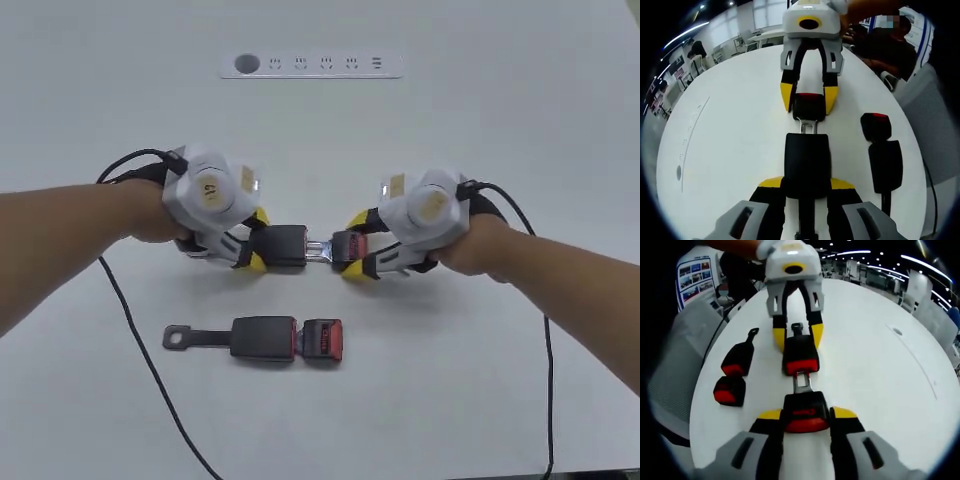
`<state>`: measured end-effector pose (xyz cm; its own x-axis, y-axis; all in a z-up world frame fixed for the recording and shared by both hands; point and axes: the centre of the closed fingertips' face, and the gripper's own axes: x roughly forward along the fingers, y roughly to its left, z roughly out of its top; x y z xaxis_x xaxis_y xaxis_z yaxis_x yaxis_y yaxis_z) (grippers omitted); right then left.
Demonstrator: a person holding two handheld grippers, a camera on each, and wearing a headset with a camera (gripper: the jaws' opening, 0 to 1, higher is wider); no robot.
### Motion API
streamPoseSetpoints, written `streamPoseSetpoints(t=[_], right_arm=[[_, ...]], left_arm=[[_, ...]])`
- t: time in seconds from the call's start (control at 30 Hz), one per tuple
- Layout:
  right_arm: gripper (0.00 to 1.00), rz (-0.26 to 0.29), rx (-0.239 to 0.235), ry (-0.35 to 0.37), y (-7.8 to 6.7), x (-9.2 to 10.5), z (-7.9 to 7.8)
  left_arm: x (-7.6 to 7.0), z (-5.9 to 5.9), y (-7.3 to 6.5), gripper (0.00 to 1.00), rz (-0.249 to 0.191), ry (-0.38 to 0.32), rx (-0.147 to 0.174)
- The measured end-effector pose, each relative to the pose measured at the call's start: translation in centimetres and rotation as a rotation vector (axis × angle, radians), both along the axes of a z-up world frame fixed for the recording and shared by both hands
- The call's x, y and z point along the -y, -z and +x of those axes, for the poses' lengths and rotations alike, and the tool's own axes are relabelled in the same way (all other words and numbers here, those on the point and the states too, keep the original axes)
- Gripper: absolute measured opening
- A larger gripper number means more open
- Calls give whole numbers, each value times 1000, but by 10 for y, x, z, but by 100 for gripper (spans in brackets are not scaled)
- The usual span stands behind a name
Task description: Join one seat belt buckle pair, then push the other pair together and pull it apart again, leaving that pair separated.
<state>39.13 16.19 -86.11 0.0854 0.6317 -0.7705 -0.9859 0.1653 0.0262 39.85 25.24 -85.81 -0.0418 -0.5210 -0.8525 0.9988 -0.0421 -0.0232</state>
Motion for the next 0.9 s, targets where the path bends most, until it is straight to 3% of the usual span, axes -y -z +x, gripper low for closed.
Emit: streamPoseSetpoints(t=[0.3,0.9], right_arm=[[36,1,-2,9,2,16,-3],[36,-26,-11,46,4,71,-7]], left_arm=[[0,0,0,33,-1,-6,-2],[1,-1,-1,33,3,-10,-5]])
